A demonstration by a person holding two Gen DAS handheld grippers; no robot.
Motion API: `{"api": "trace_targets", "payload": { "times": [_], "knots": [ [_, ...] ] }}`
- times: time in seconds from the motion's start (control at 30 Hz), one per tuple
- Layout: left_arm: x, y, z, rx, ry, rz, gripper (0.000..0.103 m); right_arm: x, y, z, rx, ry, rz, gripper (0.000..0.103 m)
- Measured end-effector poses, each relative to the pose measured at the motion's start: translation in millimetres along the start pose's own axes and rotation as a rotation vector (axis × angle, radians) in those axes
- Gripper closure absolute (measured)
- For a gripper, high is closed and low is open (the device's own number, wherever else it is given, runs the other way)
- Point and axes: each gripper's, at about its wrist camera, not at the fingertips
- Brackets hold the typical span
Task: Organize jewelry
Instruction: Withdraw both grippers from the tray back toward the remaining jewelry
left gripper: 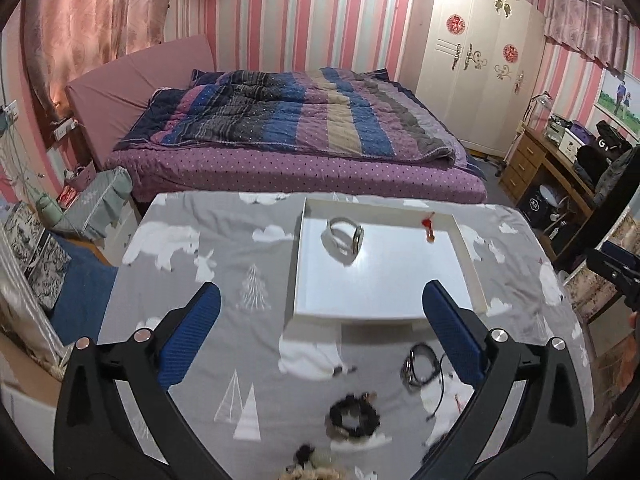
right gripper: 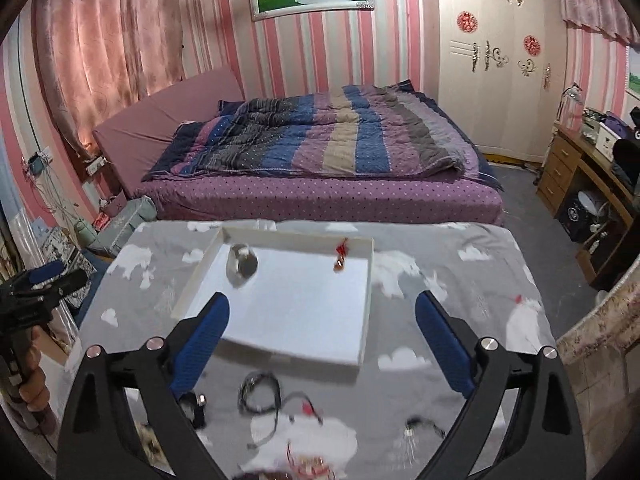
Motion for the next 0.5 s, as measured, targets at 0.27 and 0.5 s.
{"api": "trace_targets", "payload": {
  "times": [0.27, 0.5],
  "knots": [
    [3.5, -9.3, -57.4, -0.005, 0.037, -0.007, 0.003, 19.1, -28.7, -60.7, 0.013, -0.016, -0.058, 0.009],
    [-3.7, 1.0, -95.6, -0.042, 0.026, -0.032, 0.003, 37.0, -17.6, -109.0, -0.018, -0.006, -0.125, 0.009]
  ]
}}
Point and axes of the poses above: each gripper's, at about its wrist camera, not at the fingertips, and y roughly the way its jaws point, x to its right, z to its top, and after that the axes turned 11 degrees about -z, right-handed
